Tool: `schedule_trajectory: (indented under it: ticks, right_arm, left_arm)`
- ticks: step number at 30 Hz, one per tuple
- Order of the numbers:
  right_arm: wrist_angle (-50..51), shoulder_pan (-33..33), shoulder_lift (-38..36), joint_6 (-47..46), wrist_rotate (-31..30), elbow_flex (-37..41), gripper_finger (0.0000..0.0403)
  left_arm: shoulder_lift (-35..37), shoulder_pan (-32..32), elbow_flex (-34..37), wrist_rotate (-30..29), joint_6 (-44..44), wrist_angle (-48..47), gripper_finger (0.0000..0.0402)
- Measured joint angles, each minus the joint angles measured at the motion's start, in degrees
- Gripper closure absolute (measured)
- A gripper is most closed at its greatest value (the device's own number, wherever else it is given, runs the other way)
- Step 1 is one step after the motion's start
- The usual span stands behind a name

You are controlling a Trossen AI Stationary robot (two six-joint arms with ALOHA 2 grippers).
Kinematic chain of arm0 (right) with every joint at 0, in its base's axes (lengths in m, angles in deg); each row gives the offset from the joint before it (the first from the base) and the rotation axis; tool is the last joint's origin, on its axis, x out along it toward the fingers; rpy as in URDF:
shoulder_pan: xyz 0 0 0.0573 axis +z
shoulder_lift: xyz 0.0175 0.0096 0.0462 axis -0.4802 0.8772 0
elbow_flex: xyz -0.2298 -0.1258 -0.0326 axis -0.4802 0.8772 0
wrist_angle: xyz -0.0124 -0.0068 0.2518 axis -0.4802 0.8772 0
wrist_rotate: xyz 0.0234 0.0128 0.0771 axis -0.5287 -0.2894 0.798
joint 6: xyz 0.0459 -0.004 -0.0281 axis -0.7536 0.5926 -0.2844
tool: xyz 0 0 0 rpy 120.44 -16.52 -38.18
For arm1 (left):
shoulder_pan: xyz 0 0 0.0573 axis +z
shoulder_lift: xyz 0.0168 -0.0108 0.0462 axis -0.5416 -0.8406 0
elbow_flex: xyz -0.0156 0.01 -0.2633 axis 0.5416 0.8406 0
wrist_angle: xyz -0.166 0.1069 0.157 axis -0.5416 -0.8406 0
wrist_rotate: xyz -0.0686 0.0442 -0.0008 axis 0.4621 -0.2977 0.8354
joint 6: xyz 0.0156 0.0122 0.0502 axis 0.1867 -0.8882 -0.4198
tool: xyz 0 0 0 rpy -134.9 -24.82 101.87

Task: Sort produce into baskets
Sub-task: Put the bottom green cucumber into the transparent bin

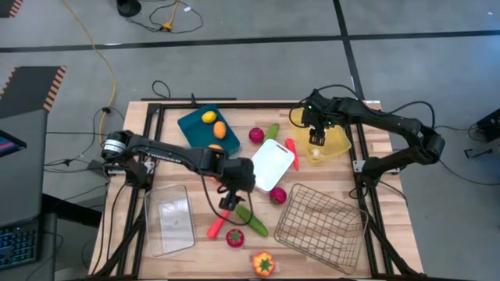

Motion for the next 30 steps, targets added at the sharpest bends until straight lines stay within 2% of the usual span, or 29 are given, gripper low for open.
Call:
schedule_trajectory:
  ticks: [4,10,20,30]
  right_arm:
    - [0.01,0.0,0.0,0.02,0.0,0.0,0.0132]
    - [0.01,0.0,0.0,-0.32,0.02,0.0,0.0132]
    - [0.02,0.0,0.0,-0.93,0.02,0.0,0.0132]
    - [0.02,0.0,0.0,-1.05,0.02,0.0,0.0132]
  left_arm:
    - [0.0,-1.9,1.71,0.02,-0.73,2.0,0.0136]
    - [-0.06,-3.44,8.56,-0.19,0.76,7.98,0.0136]
    - [-0.07,-4.78,14.24,1.93,3.2,15.27,0.0136]
    - [-0.07,-5.63,20.09,0.59,3.12,22.18,0.0136]
